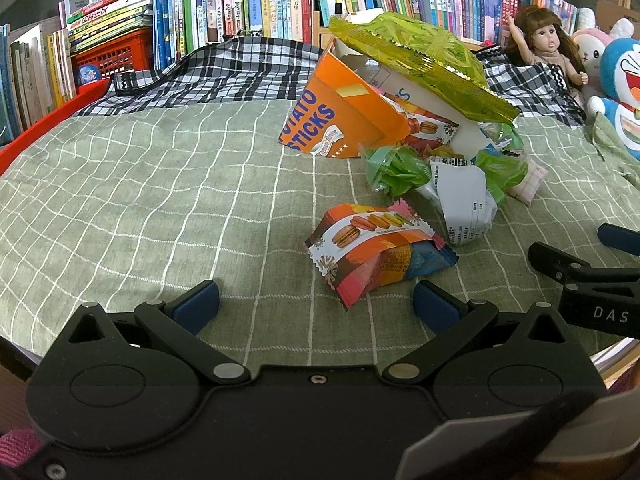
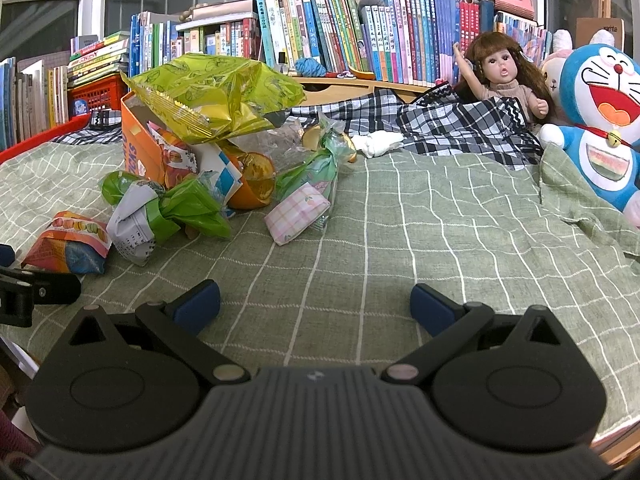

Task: Organize books

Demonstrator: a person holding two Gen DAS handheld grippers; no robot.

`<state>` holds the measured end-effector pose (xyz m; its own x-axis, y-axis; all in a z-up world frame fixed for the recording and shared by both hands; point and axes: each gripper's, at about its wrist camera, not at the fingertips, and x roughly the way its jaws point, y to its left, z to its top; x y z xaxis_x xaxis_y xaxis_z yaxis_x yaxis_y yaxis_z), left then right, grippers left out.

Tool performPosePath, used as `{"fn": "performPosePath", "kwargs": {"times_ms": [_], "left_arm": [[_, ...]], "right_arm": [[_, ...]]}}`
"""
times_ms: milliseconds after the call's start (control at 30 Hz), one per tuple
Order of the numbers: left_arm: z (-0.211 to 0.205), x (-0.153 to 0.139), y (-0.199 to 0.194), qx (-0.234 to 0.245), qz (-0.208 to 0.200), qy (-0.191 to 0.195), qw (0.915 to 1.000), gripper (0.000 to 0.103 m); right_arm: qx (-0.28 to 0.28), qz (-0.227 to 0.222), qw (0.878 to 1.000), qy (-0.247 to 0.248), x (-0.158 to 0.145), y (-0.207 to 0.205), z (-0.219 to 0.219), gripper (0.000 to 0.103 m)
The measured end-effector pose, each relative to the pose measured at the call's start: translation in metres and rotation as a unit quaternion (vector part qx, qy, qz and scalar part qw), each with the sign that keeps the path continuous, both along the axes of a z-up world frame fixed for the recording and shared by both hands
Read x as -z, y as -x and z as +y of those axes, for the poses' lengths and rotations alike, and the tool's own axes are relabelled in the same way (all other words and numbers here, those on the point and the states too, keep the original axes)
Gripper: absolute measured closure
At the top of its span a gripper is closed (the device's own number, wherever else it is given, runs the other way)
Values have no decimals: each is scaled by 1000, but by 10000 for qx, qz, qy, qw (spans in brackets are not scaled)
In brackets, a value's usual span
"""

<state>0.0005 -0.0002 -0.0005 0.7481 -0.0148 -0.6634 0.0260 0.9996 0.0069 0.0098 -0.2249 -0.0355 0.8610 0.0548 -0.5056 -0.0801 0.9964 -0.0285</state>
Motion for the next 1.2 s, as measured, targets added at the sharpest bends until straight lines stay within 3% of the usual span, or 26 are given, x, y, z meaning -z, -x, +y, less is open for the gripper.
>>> {"fn": "performPosePath", "kwargs": {"times_ms": [200,367,633,800,900,1000,1133,1200], "left_arm": [[2,-2,5,35,-85,33,10000,0],[7,-18,15,227,-443,484,9976,1],[-16,-26,14,740,-798,239,9938,5],[-26,-13,2,856,-616,124,9944,22],[-26,-6,-4,866,-421,225,9951,29],[-25,-4,-5,784,-410,207,9959,38],[-21,-7,-4,741,-420,173,9962,59],[-19,-9,-3,703,-440,262,9962,64]], "right_arm": [[-57,190,9998,-48,-5,-5,0,0],[-227,-17,9995,-208,-19,-5,-5,7],[-549,41,9982,239,-33,-38,6,18],[-698,316,9960,456,-27,-62,12,26],[-756,406,9950,507,-23,-68,14,37],[-785,451,9950,423,-23,-69,15,55],[-776,396,9952,435,-25,-64,18,56],[-758,354,9955,449,-27,-60,18,56]]}}
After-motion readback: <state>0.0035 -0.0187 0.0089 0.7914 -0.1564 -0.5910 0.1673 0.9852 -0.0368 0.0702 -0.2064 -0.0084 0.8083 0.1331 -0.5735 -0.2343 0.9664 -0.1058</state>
